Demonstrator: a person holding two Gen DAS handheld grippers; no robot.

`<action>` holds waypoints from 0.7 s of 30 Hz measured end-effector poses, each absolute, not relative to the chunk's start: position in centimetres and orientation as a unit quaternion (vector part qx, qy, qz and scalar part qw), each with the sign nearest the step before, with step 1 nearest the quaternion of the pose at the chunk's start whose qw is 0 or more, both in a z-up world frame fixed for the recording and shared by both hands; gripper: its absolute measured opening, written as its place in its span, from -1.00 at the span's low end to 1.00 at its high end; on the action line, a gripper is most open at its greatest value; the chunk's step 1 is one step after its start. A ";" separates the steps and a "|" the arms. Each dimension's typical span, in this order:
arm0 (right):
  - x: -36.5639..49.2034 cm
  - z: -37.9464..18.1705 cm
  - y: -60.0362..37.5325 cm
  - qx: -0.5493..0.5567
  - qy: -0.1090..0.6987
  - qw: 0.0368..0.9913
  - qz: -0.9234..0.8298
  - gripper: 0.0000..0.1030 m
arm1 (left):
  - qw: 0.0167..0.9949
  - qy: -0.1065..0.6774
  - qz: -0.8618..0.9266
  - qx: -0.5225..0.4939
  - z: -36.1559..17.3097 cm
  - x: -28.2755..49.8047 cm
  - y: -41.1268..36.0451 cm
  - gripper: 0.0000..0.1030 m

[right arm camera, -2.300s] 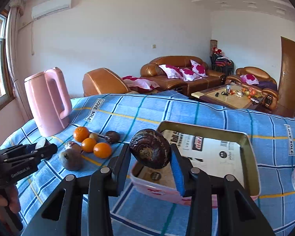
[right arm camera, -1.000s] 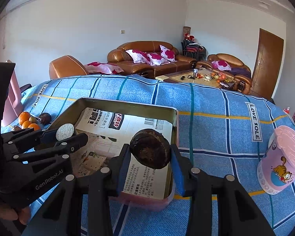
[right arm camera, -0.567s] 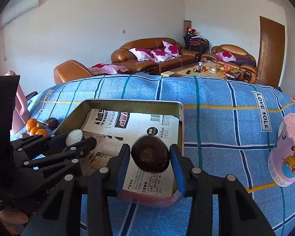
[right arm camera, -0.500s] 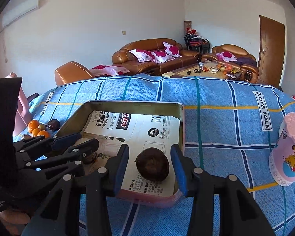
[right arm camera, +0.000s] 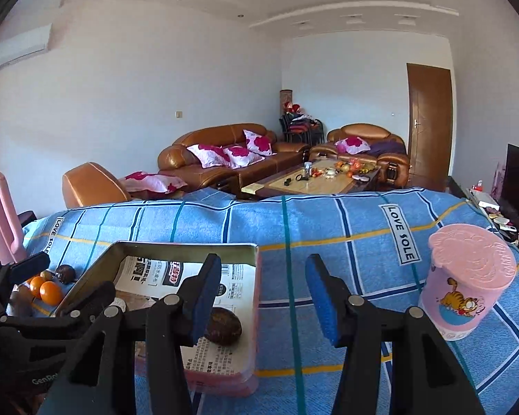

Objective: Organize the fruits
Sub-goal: 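Withdraw both open tools from the tin back toward the fruits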

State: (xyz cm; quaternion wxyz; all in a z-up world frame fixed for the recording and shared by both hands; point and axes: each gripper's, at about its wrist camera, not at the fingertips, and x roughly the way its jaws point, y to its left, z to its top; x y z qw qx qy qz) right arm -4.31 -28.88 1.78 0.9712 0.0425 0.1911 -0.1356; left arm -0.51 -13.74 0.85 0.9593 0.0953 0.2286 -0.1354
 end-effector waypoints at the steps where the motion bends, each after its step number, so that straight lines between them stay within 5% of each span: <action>1: -4.4 1.8 -28.8 0.041 0.189 0.971 -0.139 0.08 | 0.959 0.231 -0.133 0.094 0.8 -0.5 -13.5 1.00; 5: -5.2 2.2 -28.3 0.025 0.166 0.972 -0.165 0.16 | 0.962 0.228 -0.124 0.083 0.9 -0.5 -12.2 1.00; 8: -5.9 2.5 -27.7 0.012 0.153 0.970 -0.186 0.56 | 0.962 0.232 -0.120 0.079 0.8 -0.6 -11.4 1.00; 21: -7.4 2.1 -25.7 0.040 0.179 0.965 -0.186 0.57 | 0.960 0.255 -0.103 0.058 0.3 -0.5 -6.4 1.00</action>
